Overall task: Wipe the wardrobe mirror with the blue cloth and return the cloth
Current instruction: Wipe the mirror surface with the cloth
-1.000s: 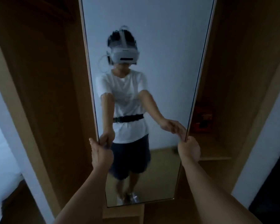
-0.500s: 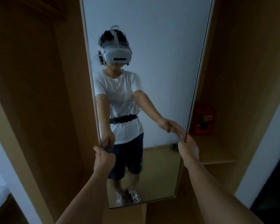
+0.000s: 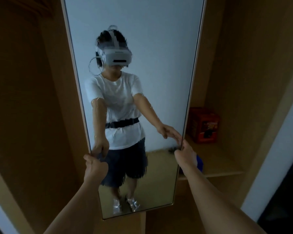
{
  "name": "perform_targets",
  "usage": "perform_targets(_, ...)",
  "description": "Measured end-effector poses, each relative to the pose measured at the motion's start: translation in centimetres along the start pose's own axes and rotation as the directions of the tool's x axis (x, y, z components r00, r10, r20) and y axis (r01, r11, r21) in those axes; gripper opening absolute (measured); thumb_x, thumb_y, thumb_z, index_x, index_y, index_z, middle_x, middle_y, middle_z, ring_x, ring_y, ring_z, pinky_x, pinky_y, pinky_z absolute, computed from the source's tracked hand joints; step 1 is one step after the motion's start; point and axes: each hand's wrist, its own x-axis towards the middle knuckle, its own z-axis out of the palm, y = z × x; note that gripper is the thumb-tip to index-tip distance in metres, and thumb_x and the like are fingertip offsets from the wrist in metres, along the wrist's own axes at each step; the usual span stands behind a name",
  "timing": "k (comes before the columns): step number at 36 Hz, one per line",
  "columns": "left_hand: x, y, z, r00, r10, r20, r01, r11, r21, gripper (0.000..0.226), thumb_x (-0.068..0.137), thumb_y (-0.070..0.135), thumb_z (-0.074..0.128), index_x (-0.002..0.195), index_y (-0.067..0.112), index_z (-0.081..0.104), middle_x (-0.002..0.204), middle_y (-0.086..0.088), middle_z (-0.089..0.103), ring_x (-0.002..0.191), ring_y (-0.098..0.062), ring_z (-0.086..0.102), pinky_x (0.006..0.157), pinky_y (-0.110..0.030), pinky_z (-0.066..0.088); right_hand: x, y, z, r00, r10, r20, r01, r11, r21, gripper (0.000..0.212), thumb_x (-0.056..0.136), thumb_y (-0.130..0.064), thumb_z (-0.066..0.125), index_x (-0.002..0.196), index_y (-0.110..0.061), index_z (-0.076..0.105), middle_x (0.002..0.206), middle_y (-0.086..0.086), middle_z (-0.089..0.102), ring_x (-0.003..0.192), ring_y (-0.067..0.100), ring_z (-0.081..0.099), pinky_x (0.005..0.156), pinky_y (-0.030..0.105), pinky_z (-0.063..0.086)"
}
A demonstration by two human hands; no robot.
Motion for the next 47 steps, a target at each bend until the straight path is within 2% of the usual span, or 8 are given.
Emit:
perform_targets(12, -0.2, -0.8, 1.6, 0.999, -0.006, -0.038, 0.005, 1.0, -0.021, 0.075, 0.087, 0.005, 0.045, 0.146, 0.018, -0.001, 0.152, -0.014, 0.019, 0.129, -0.042, 0.036, 0.096, -0.049, 0.04, 1.0, 1.2, 1.4, 0.993, -0.052, -0.107, 0.05, 0.999, -0.017, 0.066, 0.088, -0.012, 0.053, 0.148, -0.022, 0.028, 0.149, 0.002, 0.037, 0.131, 0.025, 0.04, 0.097, 0.046, 0.045)
perform_targets(17, -2.0, -3.1, 4.1, 0.974, -0.225, -0.025, 0.223, 0.973, -0.061, 0.076, 0.087, 0.008, 0.052, 0.146, 0.017, 0.007, 0.149, -0.018, 0.022, 0.127, -0.043, 0.036, 0.097, -0.051, 0.04, 1.0, 1.7, 1.5, 0.989, -0.09, -0.114, 0.079, 0.992, -0.096, 0.068, 0.089, -0.015, 0.055, 0.149, -0.024, 0.024, 0.148, 0.001, 0.037, 0.129, 0.024, 0.041, 0.093, 0.041, 0.047)
perform_targets(21, -4.4, -4.2, 6.3, 0.93, -0.362, 0.071, 0.35, 0.926, 0.141, 0.058, 0.093, 0.019, 0.044, 0.143, 0.002, 0.02, 0.144, -0.02, 0.03, 0.125, -0.037, 0.037, 0.102, -0.044, 0.037, 0.5, 2.7, 1.1, 0.992, -0.061, -0.109, 0.04, 0.982, -0.185, 0.068, 0.09, -0.021, 0.058, 0.149, -0.024, 0.024, 0.148, 0.001, 0.038, 0.129, 0.023, 0.041, 0.091, 0.037, 0.044)
perform_targets(27, -8.1, -3.5, 9.7, 0.942, 0.048, 0.332, -0.174, 0.916, 0.362, 0.032, 0.094, 0.018, 0.041, 0.124, 0.011, 0.046, 0.122, -0.01, 0.051, 0.107, -0.025, 0.053, 0.09, -0.038, 0.048, -0.5, 6.2, -0.8, 0.998, 0.036, -0.061, -0.054, 0.937, -0.346, 0.061, 0.092, -0.027, 0.054, 0.147, -0.024, 0.028, 0.147, 0.001, 0.038, 0.129, 0.024, 0.04, 0.101, 0.04, 0.041)
perform_targets(35, -12.8, 1.5, 16.8, 0.666, 0.491, 0.562, -0.716, 0.632, 0.297, 0.038, 0.093, 0.02, 0.048, 0.13, 0.026, 0.04, 0.129, 0.002, 0.043, 0.107, -0.016, 0.052, 0.085, -0.033, 0.052, 1.4, 10.8, -3.5, 0.991, 0.026, 0.131, 0.064, 0.767, -0.638, 0.061, 0.094, -0.035, 0.05, 0.148, -0.026, 0.023, 0.148, 0.001, 0.033, 0.132, 0.025, 0.035, 0.103, 0.039, 0.036)
perform_targets(42, -14.6, 6.5, 25.4, 0.583, 0.466, 0.665, -0.753, 0.618, 0.227, 0.058, 0.092, 0.011, 0.042, 0.145, 0.024, 0.023, 0.149, 0.0, 0.024, 0.131, -0.02, 0.035, 0.099, -0.034, 0.043, 6.1, 13.7, -4.6, 0.966, -0.013, 0.257, 0.208, 0.627, -0.751, 0.073, 0.095, -0.022, 0.05, 0.152, -0.024, 0.005, 0.159, 0.003, 0.009, 0.145, 0.03, 0.009, 0.116, 0.044, 0.017)
perform_targets(45, -14.1, 7.8, 28.2, 0.634, 0.358, 0.685, -0.658, 0.715, 0.235, 0.063, 0.095, 0.015, 0.038, 0.15, 0.021, 0.008, 0.155, -0.004, 0.011, 0.138, -0.024, 0.027, 0.106, -0.034, 0.035, 8.4, 14.4, -4.4, 0.943, -0.119, 0.312, 0.326, 0.534, -0.78, 0.079, 0.093, -0.024, 0.054, 0.152, -0.022, 0.003, 0.159, 0.005, 0.006, 0.145, 0.031, 0.002, 0.117, 0.045, 0.011)
perform_targets(47, -13.6, 8.5, 29.7, 0.71, 0.276, 0.648, -0.52, 0.826, 0.218, 0.065, 0.097, 0.019, 0.04, 0.15, 0.018, 0.002, 0.155, -0.008, 0.01, 0.131, -0.024, 0.037, 0.093, -0.029, 0.041, 10.0, 14.7, -4.0, 0.919, -0.18, 0.35, 0.393, 0.478, -0.786, 0.085, 0.089, -0.03, 0.059, 0.152, -0.022, 0.003, 0.158, 0.006, 0.005, 0.144, 0.033, 0.004, 0.115, 0.045, 0.012)
